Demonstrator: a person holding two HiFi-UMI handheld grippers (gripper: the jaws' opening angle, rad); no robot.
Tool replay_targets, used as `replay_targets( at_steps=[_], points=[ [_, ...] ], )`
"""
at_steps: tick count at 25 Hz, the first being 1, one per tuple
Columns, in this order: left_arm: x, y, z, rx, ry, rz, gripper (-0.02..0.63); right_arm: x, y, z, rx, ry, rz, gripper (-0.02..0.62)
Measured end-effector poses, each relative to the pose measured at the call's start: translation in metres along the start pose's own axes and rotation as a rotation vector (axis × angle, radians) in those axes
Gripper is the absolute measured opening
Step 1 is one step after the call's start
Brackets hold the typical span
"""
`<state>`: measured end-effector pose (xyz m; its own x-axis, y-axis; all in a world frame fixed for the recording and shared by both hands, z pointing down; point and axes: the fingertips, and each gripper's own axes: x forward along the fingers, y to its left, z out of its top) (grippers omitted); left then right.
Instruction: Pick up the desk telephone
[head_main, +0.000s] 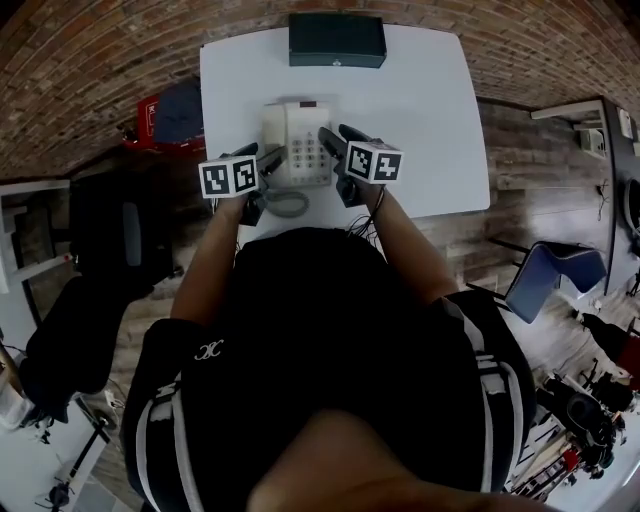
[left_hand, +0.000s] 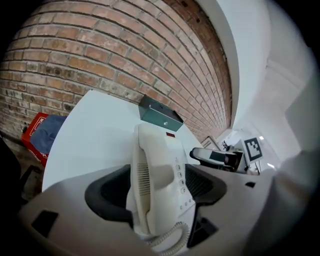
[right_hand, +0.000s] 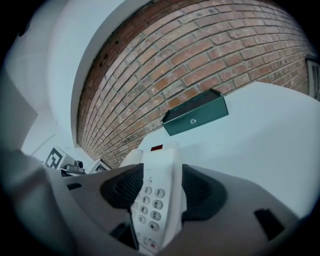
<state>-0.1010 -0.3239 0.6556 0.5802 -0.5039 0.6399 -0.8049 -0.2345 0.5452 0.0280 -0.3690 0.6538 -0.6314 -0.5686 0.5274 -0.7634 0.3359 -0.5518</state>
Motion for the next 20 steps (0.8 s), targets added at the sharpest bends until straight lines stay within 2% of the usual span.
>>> replay_targets(
  at_steps=[2, 7, 12, 17, 20],
  points=[
    [0.006, 0.005, -0.001, -0.038, 0.011, -0.024, 0.322, 0.006, -0.005, -0.007, 0.027, 0.024, -0.006, 0.204],
    [0.016, 0.003, -0.001, -0.148, 0.028, -0.159, 0.322, 0.017, -0.015, -0.02, 0.131, 0.068, 0.003, 0.204],
    [0.024, 0.012, -0.006, -0.169, 0.066, -0.18, 0.325, 0.023, -0.021, -0.034, 0.214, 0.107, 0.025, 0.212],
    [0.027, 0.013, -0.009, -0.265, 0.068, -0.252, 0.324, 0.027, -0.02, -0.038, 0.313, 0.138, 0.087, 0.213],
    [0.027, 0.014, -0.008, -0.275, 0.069, -0.258, 0.324, 0.028, -0.016, -0.04, 0.345, 0.163, 0.121, 0.21]
  ],
)
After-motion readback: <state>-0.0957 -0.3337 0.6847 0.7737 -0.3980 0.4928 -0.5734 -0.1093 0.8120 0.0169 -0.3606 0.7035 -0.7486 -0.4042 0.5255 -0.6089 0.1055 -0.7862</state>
